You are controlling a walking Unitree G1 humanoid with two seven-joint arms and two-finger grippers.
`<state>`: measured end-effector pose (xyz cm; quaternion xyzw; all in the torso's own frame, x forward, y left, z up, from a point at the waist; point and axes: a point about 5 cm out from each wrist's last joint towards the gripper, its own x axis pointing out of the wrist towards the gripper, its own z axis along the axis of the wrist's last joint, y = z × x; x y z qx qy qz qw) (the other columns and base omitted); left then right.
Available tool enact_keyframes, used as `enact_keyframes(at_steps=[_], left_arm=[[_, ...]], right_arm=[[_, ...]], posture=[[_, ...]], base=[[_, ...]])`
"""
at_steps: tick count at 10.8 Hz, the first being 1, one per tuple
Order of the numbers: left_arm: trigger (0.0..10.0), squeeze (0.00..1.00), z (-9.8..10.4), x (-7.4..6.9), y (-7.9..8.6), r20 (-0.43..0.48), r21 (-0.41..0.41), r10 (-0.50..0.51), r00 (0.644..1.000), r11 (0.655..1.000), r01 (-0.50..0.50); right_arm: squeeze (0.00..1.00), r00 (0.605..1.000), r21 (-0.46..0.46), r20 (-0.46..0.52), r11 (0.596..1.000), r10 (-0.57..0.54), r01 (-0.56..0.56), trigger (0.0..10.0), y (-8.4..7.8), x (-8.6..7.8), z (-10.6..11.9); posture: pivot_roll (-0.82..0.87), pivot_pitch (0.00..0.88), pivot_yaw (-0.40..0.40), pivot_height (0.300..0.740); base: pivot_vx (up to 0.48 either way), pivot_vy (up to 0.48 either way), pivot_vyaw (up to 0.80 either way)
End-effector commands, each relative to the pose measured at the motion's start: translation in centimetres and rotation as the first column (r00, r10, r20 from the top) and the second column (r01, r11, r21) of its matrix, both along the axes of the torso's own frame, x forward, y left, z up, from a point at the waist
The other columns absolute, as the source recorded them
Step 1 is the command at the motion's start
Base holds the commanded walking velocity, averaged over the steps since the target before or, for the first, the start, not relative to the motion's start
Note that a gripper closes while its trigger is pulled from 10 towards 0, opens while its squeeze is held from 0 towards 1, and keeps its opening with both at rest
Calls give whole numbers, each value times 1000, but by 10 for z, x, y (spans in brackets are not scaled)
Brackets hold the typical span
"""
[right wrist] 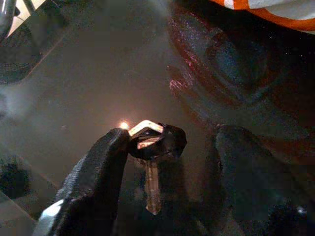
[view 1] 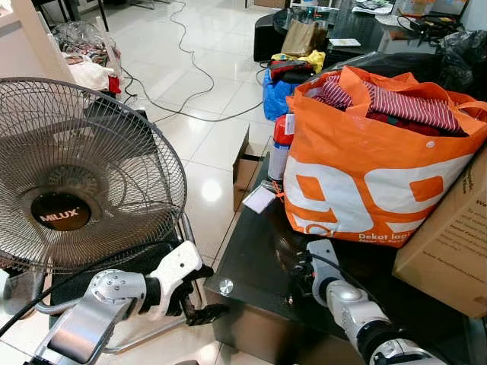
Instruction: Hang keys on a hook
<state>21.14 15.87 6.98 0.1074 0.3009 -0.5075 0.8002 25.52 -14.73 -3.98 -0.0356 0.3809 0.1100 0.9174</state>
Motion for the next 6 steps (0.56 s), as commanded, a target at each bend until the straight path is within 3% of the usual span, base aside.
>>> enact_keyframes(at_steps=[1,6], left_arm=[[10000,0,5,3,-2,27,-7,2,1000,1000,-2],[10000,0,4,4,-3,29,-2,-9,1000,1000,9]], right_arm=[[0,1000,-5,-14,1000,-3,3,0,-4,-2,-2],[0,1000,-3,-6,1000,6,-6,0,-2,1,0]], posture=[[8,0,-23,740],[3,0,-16,740]], base=[[0,0,0],[0,0,0]])
